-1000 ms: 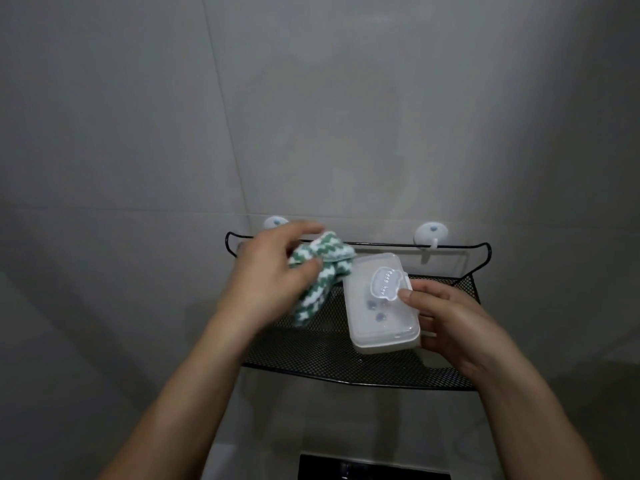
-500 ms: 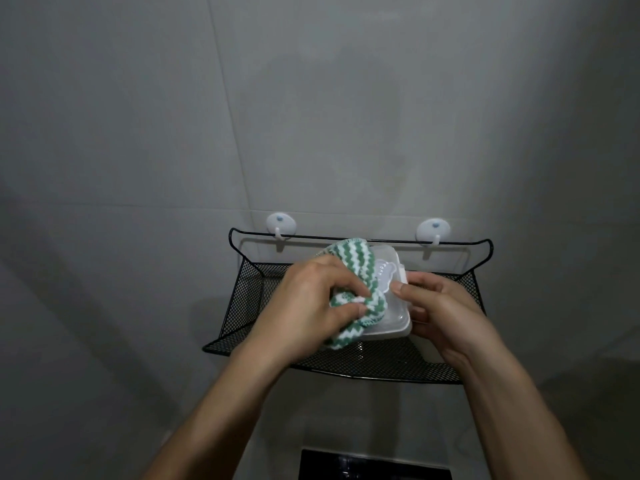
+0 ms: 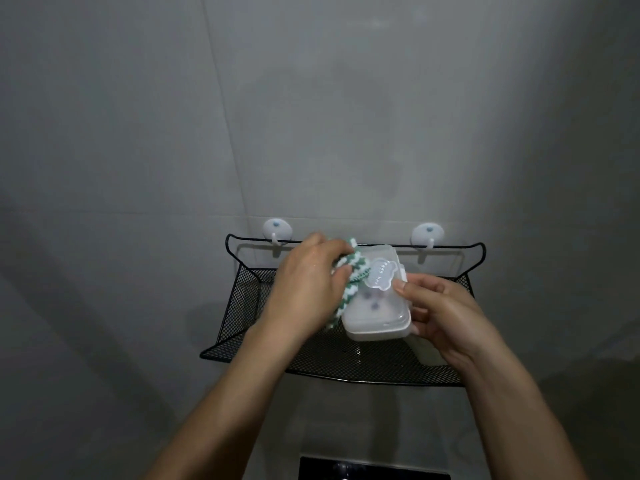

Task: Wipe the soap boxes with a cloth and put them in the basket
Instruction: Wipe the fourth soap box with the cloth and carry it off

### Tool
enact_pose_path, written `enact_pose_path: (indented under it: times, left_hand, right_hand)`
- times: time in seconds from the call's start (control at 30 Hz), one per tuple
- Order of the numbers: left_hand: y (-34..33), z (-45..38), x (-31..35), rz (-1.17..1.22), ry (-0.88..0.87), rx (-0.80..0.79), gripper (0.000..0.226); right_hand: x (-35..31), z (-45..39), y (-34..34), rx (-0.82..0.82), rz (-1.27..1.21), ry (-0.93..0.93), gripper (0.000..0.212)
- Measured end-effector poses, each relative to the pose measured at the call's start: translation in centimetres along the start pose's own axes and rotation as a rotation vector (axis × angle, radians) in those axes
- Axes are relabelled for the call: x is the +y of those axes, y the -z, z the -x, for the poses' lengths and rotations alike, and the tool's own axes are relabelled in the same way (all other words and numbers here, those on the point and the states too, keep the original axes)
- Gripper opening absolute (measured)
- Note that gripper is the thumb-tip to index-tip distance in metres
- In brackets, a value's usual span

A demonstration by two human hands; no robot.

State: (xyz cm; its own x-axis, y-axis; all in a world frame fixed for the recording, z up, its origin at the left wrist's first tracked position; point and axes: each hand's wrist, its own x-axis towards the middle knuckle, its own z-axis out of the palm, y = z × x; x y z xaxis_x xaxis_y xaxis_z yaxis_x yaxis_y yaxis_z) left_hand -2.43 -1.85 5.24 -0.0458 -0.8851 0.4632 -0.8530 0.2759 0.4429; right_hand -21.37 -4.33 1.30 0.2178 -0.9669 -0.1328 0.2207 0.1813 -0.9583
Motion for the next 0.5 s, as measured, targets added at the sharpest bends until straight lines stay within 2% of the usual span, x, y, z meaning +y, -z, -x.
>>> enact_pose_path:
  times: [0.1,0.23,0.3,0.37,0.5]
  left_hand:
    - [-0.4,0.9,1.1,0.005,-0.014,0.064,0.023]
    - [-0.7,0.2,2.7,0.056,-0.082,0.07,0.025]
    - [-0.5,-1.0,2.9,0.073,-0.1,0.065,0.026]
    - [-0.4,-2.4,2.9,0.075,-0.143,-0.001,0.025]
    - [-0.9,-4.9,2.7,-0.055,-0.164,-0.283,0.019]
  right_hand:
    - [0.1,0.1,0.1,0.007,-0.017,-0.006,0.041]
    - [0.1,0.0,-0.3,-0.02,-0.002,-0.013,0.016]
    - [0.1,0.1,-0.6,-0.041,0.031,-0.001,0.011]
    - [0.1,0.3,-1.2,-0.076,0.071,0.016,0.013]
    - [0.3,0.4,-2.0,-0.097,0.093,0.026,0.017]
